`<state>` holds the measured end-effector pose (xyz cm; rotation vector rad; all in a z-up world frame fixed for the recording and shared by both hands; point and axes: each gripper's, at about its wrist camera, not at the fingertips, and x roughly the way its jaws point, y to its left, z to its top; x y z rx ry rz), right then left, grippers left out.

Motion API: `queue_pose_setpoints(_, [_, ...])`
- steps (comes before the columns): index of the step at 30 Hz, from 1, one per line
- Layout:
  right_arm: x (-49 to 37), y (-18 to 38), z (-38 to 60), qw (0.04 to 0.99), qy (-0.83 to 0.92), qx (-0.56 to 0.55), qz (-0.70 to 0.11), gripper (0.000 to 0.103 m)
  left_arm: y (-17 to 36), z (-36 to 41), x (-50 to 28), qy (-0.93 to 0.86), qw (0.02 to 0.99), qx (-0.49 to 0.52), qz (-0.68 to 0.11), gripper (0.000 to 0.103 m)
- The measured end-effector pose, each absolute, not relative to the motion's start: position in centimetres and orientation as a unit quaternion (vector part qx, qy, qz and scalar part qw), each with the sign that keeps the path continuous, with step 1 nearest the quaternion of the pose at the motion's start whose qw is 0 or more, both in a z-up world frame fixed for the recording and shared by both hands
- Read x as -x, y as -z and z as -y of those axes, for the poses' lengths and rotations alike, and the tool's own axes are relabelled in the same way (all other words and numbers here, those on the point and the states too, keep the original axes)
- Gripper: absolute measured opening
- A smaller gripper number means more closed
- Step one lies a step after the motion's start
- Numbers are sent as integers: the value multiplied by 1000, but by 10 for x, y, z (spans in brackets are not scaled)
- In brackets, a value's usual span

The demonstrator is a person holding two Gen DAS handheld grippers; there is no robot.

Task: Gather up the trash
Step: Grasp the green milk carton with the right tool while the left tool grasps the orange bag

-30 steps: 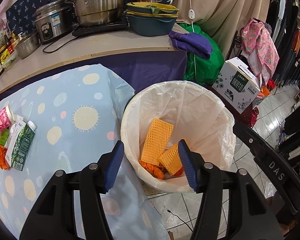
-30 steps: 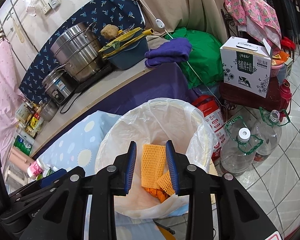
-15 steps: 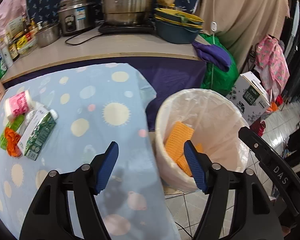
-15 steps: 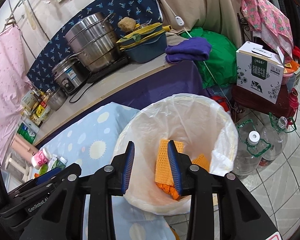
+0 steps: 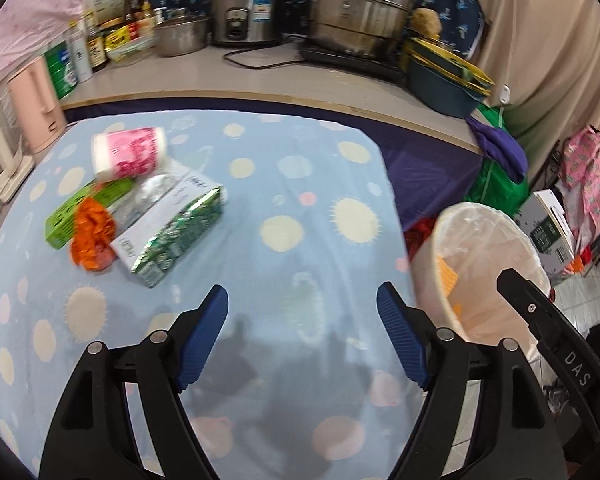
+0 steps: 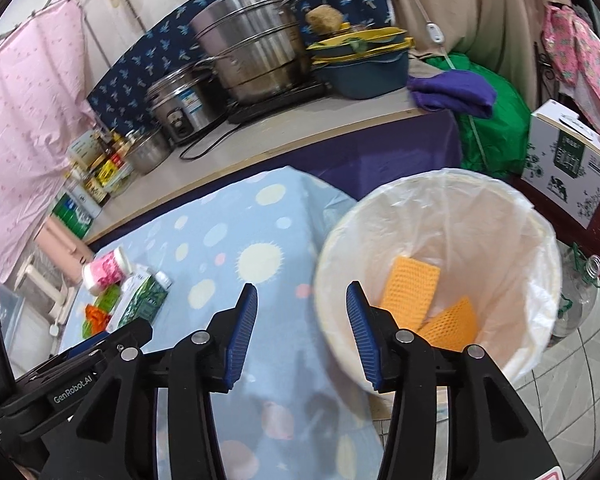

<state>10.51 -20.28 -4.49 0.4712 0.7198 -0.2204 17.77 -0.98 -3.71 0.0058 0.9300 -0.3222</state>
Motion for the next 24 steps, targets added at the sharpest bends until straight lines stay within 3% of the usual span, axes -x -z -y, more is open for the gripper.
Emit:
queue_pose_setpoints(8, [-138,53,136,903,64,-199,-375,59,48,-63,-192,88,884,37,-457,79])
queue_pose_setpoints(24, [-226,85,26,875,-4,-205,-438,62,78,-195,-222,-30,873,88,-479,85])
